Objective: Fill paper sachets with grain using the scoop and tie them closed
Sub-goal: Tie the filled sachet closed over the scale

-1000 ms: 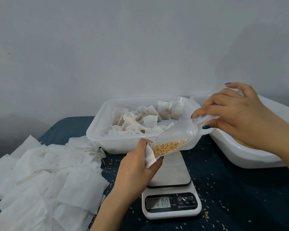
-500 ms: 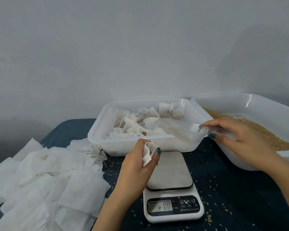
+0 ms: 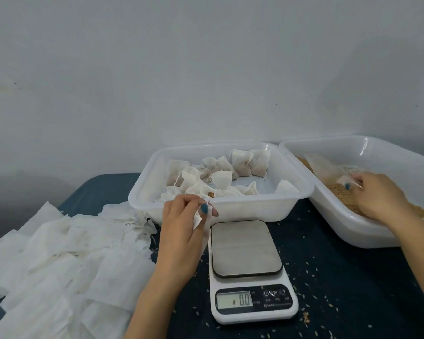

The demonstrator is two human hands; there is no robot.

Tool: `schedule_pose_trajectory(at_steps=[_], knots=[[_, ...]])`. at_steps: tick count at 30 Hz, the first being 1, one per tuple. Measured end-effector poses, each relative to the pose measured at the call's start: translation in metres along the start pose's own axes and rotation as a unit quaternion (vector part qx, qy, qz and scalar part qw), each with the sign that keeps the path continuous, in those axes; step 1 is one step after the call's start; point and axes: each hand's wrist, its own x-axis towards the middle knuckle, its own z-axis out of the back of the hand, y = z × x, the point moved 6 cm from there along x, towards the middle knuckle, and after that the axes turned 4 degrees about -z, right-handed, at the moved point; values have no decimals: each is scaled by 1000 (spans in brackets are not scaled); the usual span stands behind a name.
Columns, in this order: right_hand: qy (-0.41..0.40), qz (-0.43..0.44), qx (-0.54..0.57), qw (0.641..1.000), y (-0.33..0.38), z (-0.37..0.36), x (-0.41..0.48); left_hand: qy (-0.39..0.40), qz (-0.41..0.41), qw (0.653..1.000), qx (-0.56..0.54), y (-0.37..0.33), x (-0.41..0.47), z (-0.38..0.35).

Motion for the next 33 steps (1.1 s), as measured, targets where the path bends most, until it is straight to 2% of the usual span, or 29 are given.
schedule_pose_trajectory(at_steps=[3, 6, 8, 10, 12, 13, 14, 16, 20, 23, 28, 30, 33], knots=[[122, -31, -148, 981, -8, -17, 6, -16, 6, 998, 52, 3, 1, 6], [149, -31, -183, 971, -6, -20, 8, 15, 20, 999, 29, 4, 0, 6], [129, -37, -168, 977, -6, -18, 5, 17, 11, 999, 28, 2, 0, 6], [23, -4, -135, 991, 2, -8, 0, -5, -4, 1000, 26, -5, 0, 9], [-94, 66, -29, 993, 21, 4, -14, -36, -16, 999, 11, -11, 1, 14], [-127, 109, 38, 985, 35, 10, -25, -53, -22, 998, 3, -13, 2, 18], [-134, 152, 90, 975, 49, 13, -37, -71, -27, 997, -6, -14, 2, 22], [-89, 226, 151, 958, 78, 8, -64, -94, -17, 995, -31, -14, 1, 25], [24, 285, 127, 950, 109, -31, -104, -68, 17, 992, -102, -11, 2, 13], [75, 259, 149, 951, 110, -65, -111, -15, 34, 985, -170, -13, 3, -4], [49, 178, 179, 966, 84, -88, -109, 57, 79, 953, -288, -13, -3, -33], [42, 165, 190, 967, 76, -87, -107, 78, 107, 950, -284, -9, -5, -40], [43, 141, 218, 965, 69, -87, -103, 91, 105, 976, -167, -3, -10, -40]])
